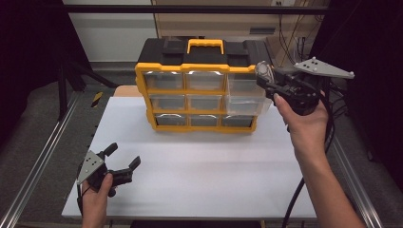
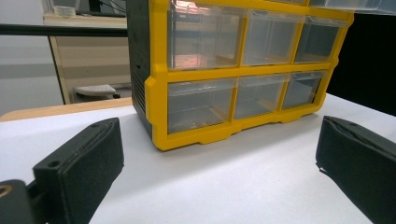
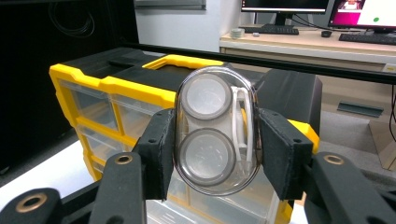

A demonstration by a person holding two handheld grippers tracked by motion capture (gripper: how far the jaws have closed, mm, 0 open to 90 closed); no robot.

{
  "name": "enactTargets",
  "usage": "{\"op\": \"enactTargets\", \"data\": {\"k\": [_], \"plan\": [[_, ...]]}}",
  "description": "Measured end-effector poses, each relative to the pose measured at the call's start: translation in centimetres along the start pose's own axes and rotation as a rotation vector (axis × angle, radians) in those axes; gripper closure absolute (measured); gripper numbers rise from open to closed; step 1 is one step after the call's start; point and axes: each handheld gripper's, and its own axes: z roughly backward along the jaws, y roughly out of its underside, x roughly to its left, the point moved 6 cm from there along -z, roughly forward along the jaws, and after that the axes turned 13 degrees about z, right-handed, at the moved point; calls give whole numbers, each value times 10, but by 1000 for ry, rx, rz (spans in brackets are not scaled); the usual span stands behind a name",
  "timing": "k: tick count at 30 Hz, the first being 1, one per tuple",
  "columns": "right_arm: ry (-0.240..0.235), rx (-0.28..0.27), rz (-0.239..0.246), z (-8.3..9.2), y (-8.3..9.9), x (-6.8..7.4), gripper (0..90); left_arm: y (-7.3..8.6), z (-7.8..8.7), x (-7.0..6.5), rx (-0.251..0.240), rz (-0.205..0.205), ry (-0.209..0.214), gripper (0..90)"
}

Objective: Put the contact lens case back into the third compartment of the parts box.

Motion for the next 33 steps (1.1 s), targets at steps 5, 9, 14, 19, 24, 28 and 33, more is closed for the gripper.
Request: {"op": "enactTargets", "data": {"k": [5, 9, 14, 19, 24, 28, 33], "plan": [[4, 10, -2, -2, 4, -2, 490, 0, 0, 0, 0, 0, 0, 8], [18, 19, 8, -4, 6, -3, 490, 0, 0, 0, 0, 0, 0, 8], [23, 27, 23, -6, 8, -3, 490, 0, 0, 0, 3, -3, 0, 8], [19, 32, 22, -8, 8, -2, 490, 0, 0, 0, 4, -3, 1, 8], [18, 38, 46, -10, 8, -1, 490, 0, 0, 0, 4, -3, 1, 8], [13, 43, 48, -12, 8, 1, 490, 0, 0, -1, 4, -4, 2, 8], [9, 52, 51, -15, 8, 1, 490, 0, 0, 0, 4, -3, 1, 8]]}}
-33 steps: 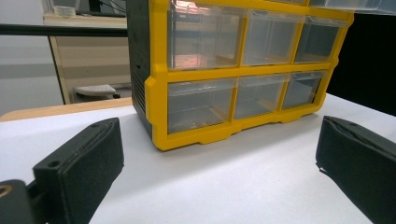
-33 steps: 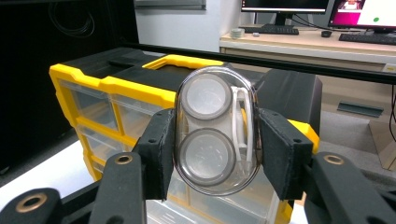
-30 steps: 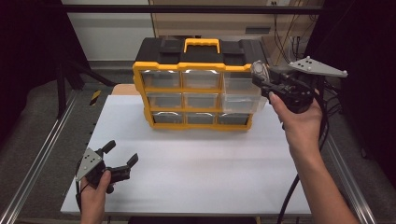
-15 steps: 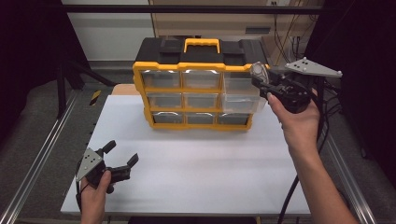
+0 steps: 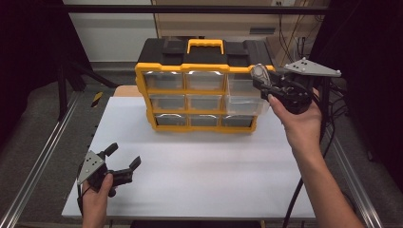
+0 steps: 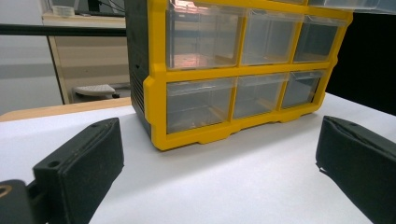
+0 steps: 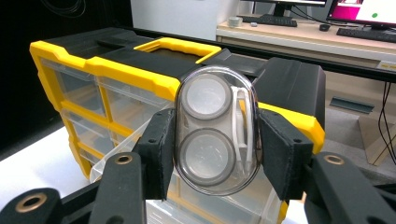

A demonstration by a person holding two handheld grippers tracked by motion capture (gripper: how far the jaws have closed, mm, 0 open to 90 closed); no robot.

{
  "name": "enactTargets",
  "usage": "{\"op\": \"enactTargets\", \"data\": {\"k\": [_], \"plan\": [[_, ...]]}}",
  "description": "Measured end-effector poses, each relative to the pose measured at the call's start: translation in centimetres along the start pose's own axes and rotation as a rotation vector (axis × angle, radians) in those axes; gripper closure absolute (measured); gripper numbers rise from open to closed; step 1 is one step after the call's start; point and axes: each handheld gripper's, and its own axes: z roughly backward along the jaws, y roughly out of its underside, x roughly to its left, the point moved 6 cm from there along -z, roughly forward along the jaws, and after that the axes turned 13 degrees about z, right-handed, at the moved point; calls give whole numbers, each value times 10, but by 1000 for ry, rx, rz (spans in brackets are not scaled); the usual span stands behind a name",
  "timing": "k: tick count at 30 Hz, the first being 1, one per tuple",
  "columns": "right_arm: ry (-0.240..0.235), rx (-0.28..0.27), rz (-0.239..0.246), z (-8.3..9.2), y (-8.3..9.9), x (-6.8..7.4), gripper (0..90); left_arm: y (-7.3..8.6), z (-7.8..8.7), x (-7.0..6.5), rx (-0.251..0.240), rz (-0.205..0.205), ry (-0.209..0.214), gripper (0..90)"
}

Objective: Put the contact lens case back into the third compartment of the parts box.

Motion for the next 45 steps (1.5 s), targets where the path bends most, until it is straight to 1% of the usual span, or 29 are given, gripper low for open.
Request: {"op": "enactTargets", "data": {"k": [13, 32, 39, 45], "plan": [[-14, 27, -1, -8, 4, 0, 490, 0, 0, 0, 1, -1, 0, 8], [-24, 58, -4, -15, 8, 0, 490, 0, 0, 0, -3, 2, -1, 8], [-29, 69, 7, -17, 8, 1, 490, 0, 0, 0, 1, -2, 1, 8], [-32, 82, 7, -18, 8, 3, 487, 0, 0, 0, 1, 0, 1, 8]]}}
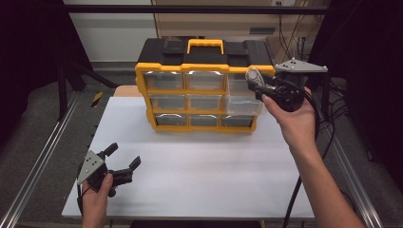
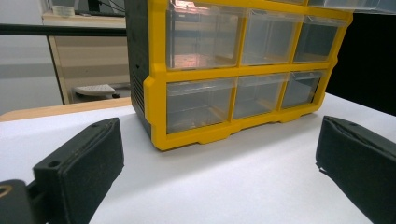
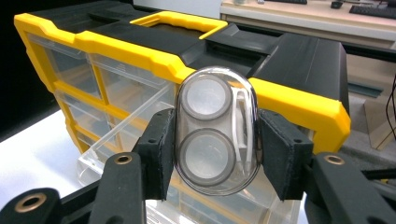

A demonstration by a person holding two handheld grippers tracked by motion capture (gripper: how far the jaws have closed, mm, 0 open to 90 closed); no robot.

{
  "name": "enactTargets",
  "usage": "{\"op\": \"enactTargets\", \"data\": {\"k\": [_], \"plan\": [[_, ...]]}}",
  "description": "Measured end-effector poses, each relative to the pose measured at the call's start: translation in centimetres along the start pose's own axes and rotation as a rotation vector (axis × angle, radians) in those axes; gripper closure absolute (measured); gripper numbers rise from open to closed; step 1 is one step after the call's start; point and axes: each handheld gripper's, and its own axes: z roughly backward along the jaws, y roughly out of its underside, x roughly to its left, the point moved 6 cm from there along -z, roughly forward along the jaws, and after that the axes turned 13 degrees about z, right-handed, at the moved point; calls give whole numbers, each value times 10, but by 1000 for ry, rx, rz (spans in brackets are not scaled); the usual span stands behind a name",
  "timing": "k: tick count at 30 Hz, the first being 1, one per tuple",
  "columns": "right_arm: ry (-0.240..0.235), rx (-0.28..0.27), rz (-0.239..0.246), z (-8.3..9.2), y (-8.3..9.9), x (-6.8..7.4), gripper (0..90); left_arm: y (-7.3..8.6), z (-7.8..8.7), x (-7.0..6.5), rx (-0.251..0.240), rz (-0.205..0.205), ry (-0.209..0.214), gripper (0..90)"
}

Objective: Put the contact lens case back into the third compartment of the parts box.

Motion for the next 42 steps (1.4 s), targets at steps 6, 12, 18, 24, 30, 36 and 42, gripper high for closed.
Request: {"op": "enactTargets", "data": {"k": [6, 12, 18, 24, 30, 36, 42], "plan": [[0, -10, -15, 1, -2, 1, 413, 0, 0, 0, 1, 1, 1, 8], [11, -23, -24, 3, -4, 1, 364, 0, -1, 0, 2, 2, 1, 8], [34, -49, -31, 4, -7, 1, 231, 1, -1, 0, 2, 2, 2, 8], [71, -103, -41, 3, -8, -2, 74, 1, -1, 0, 1, 4, 1, 7], [104, -170, -44, 5, -9, -5, 41, 1, -1, 0, 2, 5, 2, 7], [87, -193, -35, 7, -6, -4, 43, 1, -1, -1, 3, 2, 3, 7], [44, -223, -35, 11, -2, -4, 76, 1, 0, 1, 1, 6, -3, 7]]}}
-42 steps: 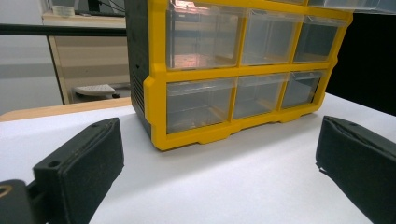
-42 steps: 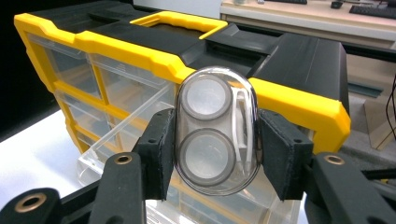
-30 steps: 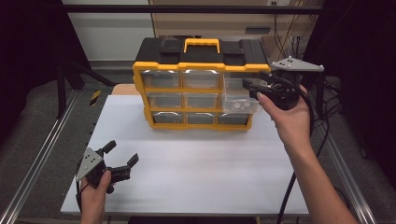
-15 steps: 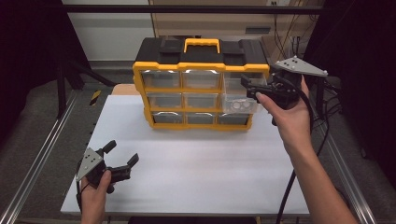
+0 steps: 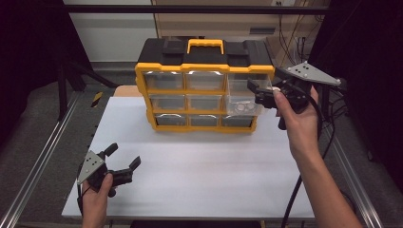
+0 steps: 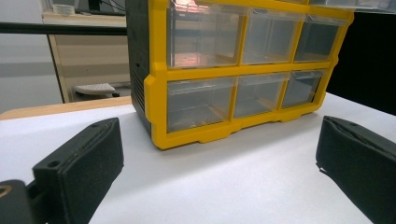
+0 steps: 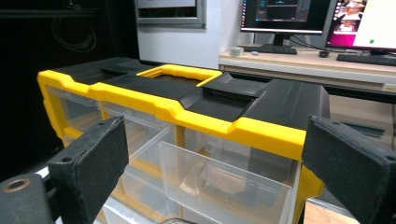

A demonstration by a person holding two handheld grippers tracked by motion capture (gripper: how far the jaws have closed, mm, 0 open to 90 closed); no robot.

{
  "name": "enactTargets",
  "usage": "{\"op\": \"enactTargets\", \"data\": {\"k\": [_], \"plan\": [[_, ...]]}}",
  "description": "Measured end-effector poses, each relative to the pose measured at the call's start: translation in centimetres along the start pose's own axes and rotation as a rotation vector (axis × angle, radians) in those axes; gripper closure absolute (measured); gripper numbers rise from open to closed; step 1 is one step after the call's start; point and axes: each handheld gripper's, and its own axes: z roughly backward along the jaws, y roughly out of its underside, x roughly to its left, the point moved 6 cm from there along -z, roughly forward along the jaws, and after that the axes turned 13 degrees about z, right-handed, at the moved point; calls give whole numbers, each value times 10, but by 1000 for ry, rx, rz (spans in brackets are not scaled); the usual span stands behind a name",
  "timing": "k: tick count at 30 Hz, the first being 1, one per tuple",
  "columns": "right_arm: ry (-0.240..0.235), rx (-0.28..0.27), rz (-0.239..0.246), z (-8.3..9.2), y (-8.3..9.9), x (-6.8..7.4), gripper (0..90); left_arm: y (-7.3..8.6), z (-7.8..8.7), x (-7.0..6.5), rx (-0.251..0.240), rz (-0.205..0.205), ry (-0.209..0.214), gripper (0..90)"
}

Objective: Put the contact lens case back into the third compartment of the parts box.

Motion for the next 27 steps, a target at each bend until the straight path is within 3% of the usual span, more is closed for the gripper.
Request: {"op": "enactTargets", "data": {"k": [15, 27], "plan": [[-29, -85, -27, 30, 5, -7, 27, 0, 0, -1, 0, -2, 1, 6], [-11, -94, -30, 49, 26, -12, 20, 0, -1, -1, 1, -3, 4, 6]]}}
